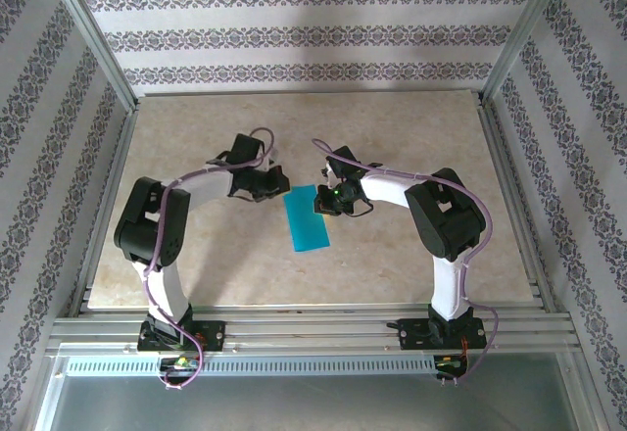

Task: Fold a paper plane with a square sheet of paper (pick it up from the middle)
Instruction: First fold the square sheet of paper in half at the center of the table.

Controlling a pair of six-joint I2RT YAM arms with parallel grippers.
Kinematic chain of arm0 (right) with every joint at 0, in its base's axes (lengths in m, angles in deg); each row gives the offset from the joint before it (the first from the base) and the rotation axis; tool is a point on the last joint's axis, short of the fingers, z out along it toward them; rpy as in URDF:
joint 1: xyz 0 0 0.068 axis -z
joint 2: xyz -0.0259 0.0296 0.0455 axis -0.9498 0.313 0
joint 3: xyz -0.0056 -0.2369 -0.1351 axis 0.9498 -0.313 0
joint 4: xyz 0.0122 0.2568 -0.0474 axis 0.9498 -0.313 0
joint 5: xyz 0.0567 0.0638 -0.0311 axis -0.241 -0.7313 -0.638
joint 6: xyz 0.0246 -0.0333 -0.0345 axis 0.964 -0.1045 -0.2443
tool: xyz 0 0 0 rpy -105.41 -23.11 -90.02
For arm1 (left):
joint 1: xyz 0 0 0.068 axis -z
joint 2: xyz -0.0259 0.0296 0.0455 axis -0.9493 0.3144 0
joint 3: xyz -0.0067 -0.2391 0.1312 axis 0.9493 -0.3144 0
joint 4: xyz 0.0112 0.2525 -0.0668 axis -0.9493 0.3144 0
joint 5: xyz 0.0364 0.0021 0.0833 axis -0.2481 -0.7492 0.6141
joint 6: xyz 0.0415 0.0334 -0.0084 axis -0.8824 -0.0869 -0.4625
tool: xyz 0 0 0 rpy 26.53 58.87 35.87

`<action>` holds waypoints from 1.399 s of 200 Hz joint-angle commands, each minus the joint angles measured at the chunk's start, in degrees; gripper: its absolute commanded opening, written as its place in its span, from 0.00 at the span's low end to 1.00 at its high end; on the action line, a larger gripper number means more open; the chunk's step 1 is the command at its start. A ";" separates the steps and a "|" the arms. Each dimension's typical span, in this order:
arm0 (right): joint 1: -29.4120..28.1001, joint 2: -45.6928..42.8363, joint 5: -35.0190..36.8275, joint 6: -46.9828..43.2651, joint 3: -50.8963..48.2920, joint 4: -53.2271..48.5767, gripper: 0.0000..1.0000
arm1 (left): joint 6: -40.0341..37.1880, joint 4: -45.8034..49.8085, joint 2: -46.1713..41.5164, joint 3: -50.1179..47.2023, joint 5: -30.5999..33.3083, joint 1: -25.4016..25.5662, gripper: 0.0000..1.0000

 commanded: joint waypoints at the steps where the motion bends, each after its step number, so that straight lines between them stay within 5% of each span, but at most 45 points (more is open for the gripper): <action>1: 0.20 6.41 8.74 0.88 -4.42 -9.82 0.10 | 4.94 -2.62 1.11 -2.89 -2.32 2.27 0.01; 93: 0.32 5.35 7.45 2.37 -5.12 -8.24 0.09 | 2.09 -0.18 0.72 -9.58 -1.18 5.06 0.01; 165: 1.05 -8.68 1.51 1.96 -4.07 0.90 0.13 | -5.67 4.40 1.19 -2.56 -1.43 5.06 0.01; 280: -1.03 0.65 -0.86 4.23 3.88 3.61 0.12 | -8.74 8.23 5.35 0.61 -0.73 5.03 0.00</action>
